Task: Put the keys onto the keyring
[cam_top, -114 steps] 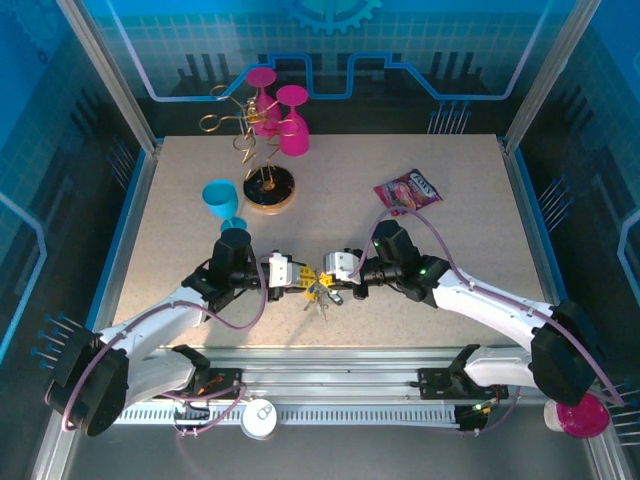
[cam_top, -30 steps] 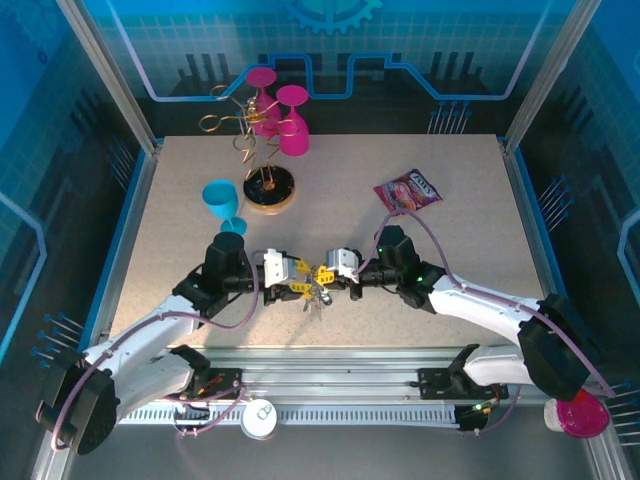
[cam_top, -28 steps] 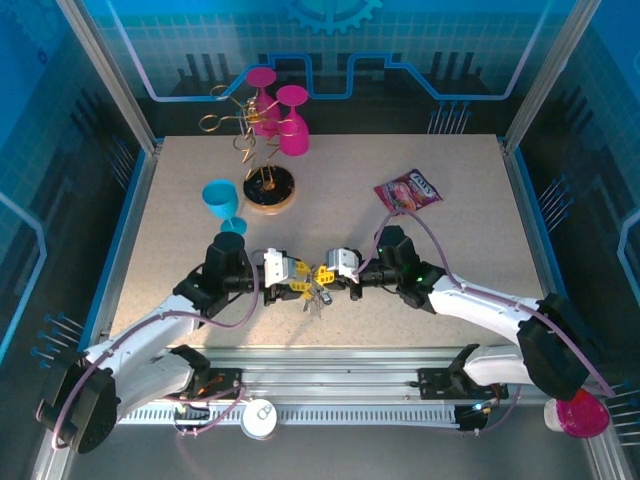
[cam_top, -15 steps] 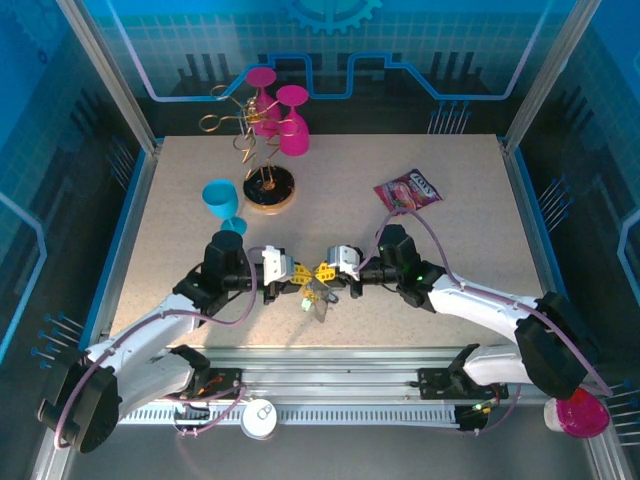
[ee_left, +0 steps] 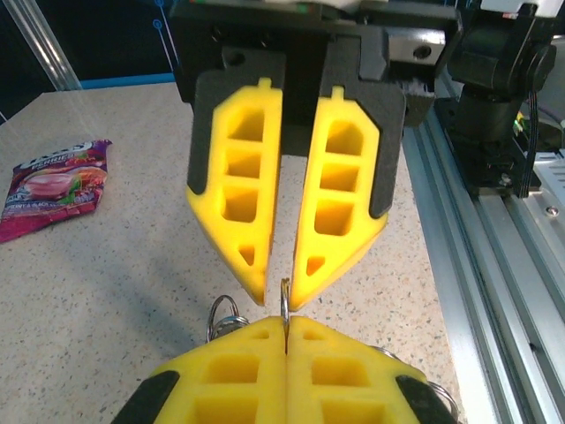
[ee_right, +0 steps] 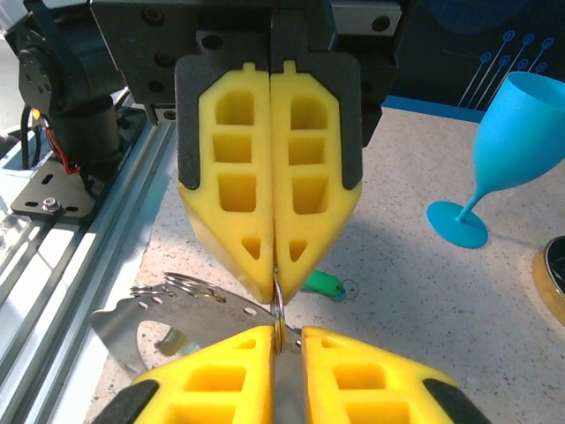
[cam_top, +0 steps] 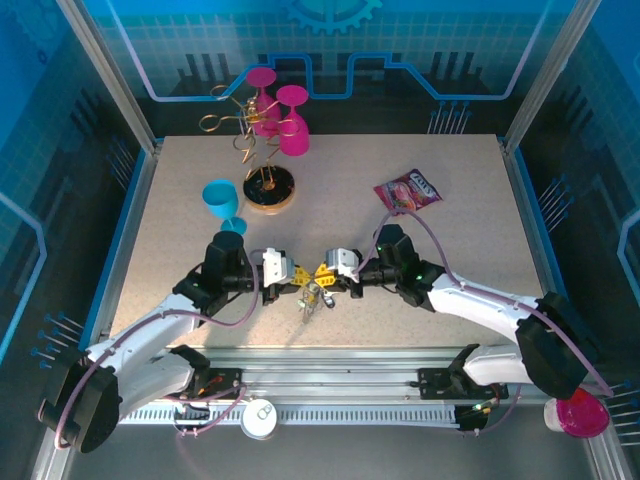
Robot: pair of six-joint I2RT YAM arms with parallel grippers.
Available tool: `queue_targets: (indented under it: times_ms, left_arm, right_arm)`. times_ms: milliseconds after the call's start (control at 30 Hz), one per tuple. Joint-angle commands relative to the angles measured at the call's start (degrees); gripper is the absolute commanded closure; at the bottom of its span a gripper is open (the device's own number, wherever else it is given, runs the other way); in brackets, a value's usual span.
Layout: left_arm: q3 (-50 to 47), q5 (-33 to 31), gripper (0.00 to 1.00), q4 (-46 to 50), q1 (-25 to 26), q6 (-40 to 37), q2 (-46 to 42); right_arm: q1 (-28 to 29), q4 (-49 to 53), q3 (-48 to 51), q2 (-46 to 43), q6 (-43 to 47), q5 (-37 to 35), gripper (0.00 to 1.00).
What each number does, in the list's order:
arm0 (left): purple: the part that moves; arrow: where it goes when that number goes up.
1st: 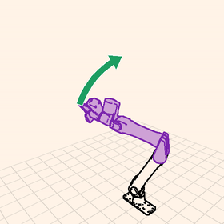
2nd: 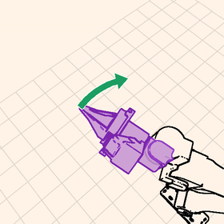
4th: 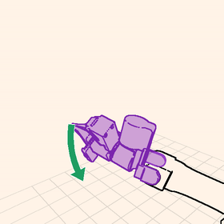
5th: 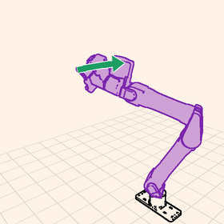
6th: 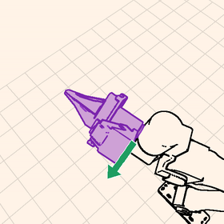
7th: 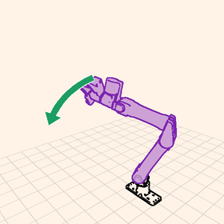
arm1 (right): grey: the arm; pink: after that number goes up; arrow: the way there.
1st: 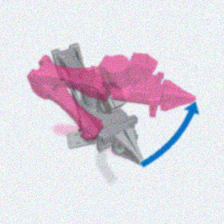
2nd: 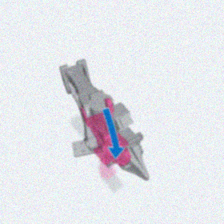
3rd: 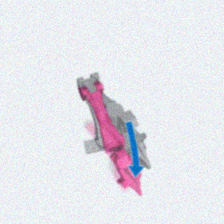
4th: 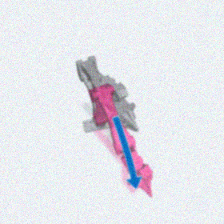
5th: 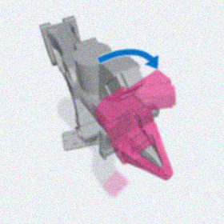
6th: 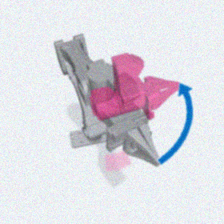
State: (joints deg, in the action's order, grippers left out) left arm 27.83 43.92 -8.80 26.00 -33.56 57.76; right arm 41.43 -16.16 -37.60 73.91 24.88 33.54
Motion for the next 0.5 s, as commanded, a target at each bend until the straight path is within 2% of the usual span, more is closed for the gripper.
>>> queue_targets:
  times_ms: [0,300,467]
  left_arm:
    - [3.0,0.3,1.00,3.9,0.2,-4.3,-0.1]
    - [4.1,0.1,1.00,5.1,0.8,-5.7,0.4]
    - [4.3,0.4,1.00,5.1,0.9,-5.7,0.7]
  right_arm:
    - [1.0,4.1,-2.9,-0.8,3.1,-1.3,0.83]
    - [2.4,6.9,-4.7,0.7,4.9,-3.0,0.85]
    - [2.7,7.3,-5.3,0.9,5.2,-3.0,0.95]
